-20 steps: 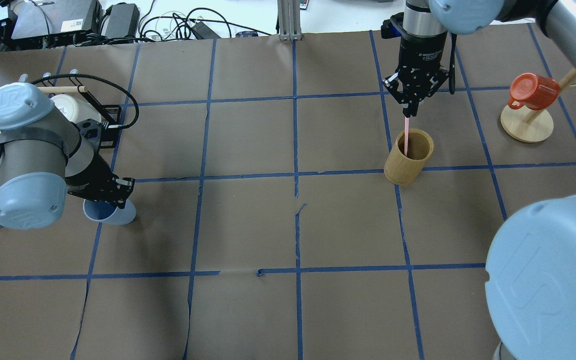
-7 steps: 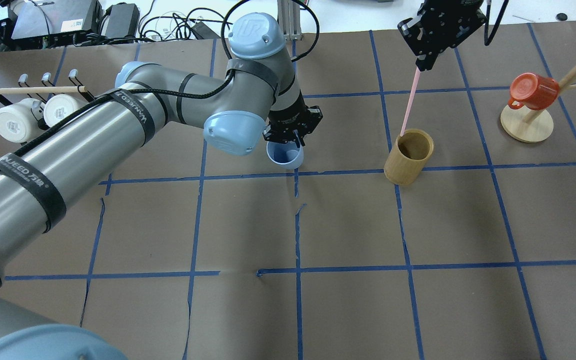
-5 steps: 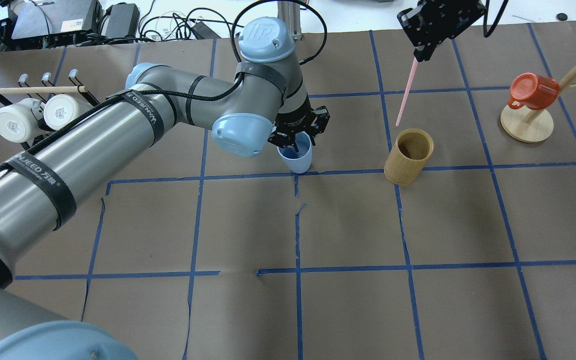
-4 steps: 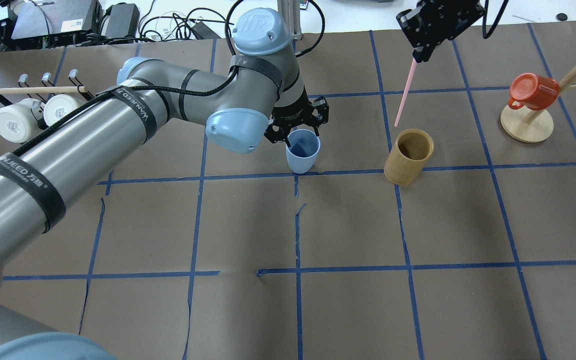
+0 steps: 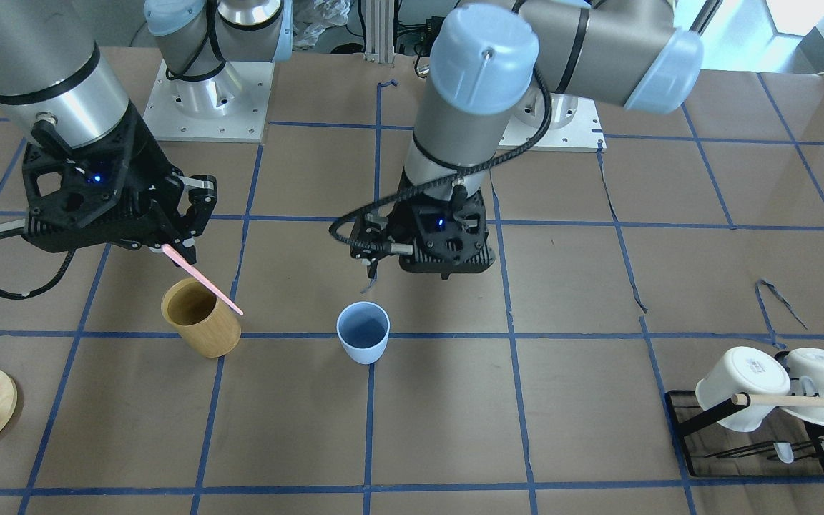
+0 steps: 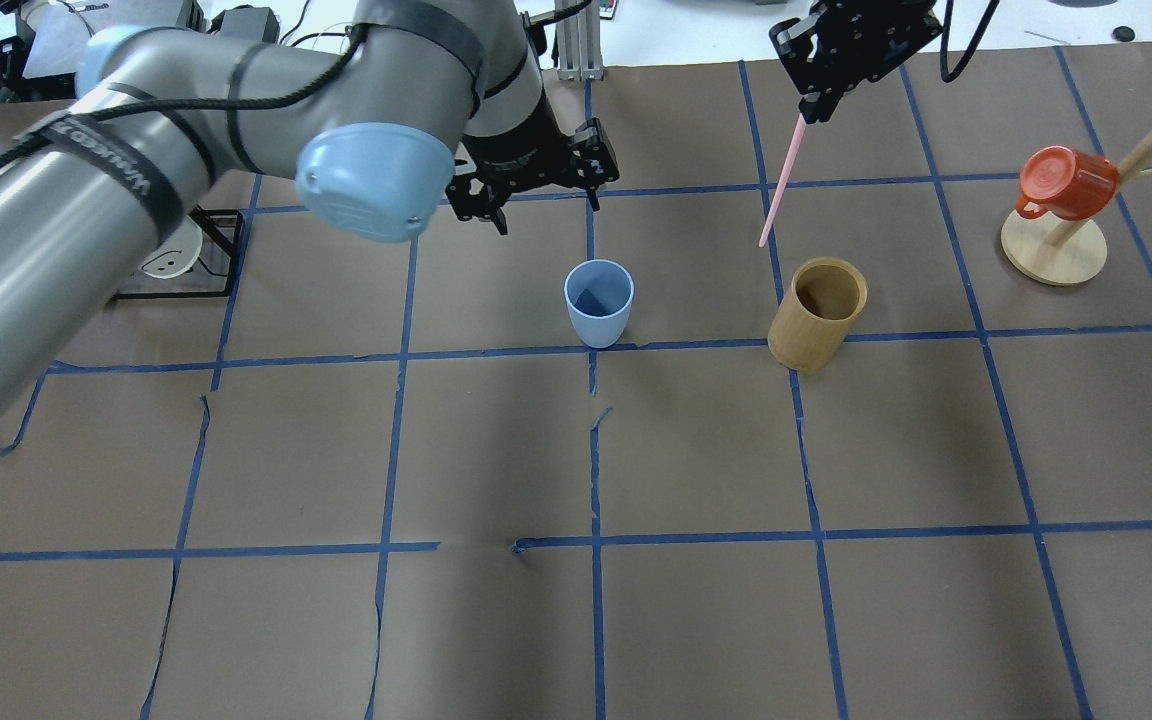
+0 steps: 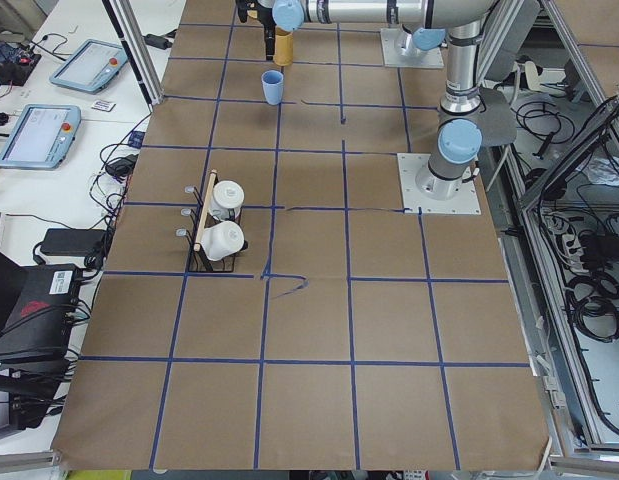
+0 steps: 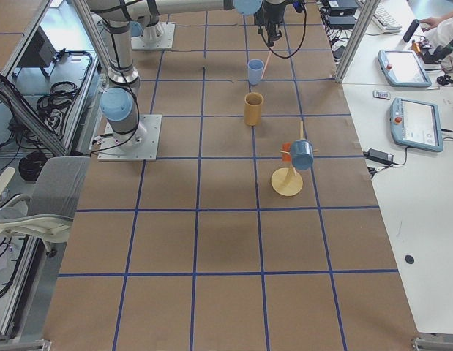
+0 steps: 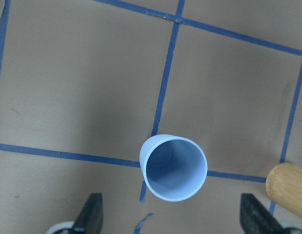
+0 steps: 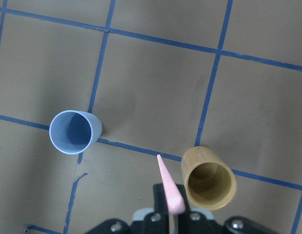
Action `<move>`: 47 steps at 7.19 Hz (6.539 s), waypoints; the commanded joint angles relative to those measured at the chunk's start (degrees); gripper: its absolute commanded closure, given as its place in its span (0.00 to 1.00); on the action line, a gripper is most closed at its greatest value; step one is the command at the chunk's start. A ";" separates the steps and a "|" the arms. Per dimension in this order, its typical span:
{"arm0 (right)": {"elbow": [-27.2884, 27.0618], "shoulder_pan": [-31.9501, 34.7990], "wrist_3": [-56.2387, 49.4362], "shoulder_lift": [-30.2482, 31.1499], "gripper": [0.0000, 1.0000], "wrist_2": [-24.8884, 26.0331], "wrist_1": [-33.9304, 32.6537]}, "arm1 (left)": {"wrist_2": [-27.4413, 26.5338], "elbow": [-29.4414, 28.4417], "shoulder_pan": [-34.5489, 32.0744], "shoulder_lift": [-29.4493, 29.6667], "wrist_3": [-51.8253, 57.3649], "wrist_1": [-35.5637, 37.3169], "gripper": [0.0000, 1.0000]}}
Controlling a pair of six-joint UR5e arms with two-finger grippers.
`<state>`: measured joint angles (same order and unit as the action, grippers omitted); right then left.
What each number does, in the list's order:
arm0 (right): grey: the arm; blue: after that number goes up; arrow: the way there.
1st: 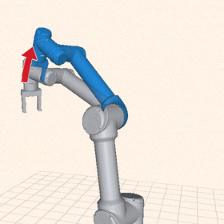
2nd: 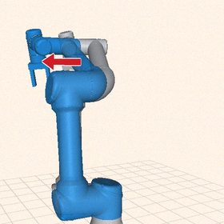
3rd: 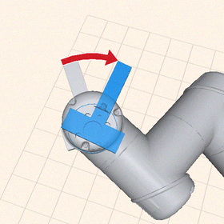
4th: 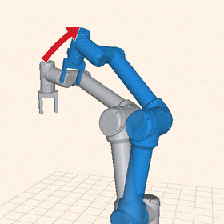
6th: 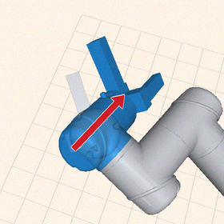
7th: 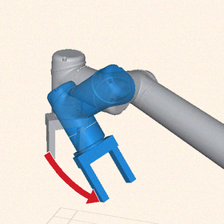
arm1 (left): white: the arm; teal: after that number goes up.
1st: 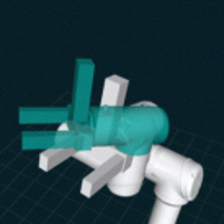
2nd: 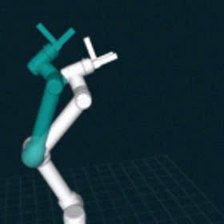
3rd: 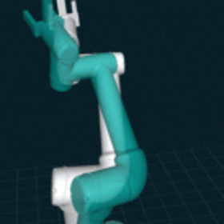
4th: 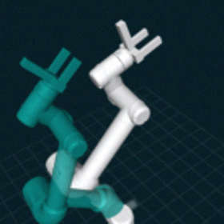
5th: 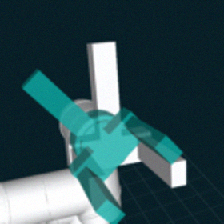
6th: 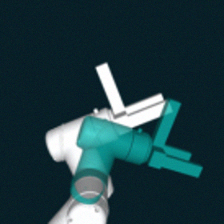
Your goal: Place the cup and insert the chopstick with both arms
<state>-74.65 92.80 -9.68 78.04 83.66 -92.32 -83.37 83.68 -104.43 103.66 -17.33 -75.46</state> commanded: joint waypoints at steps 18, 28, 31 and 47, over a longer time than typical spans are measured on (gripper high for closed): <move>-8.14 14.43 22.33 -7.99 0.88 0.10 -16.31 | -6.10 6.14 12.32 -14.36 8.28 -7.16 0.00; -0.85 4.19 10.36 -5.72 0.23 -0.16 -6.94 | -6.10 6.23 12.41 -14.62 8.36 -7.16 0.00; -1.02 -0.77 -1.19 0.07 0.00 7.16 1.78 | -6.10 6.23 12.41 -14.62 8.36 -7.16 0.00; -10.86 -3.24 11.17 12.57 0.00 3.96 2.32 | -6.10 6.23 12.41 -14.63 8.36 -7.16 0.00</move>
<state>-85.40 89.05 1.52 90.49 87.55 -90.12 -89.47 89.91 -92.02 89.03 -8.96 -82.62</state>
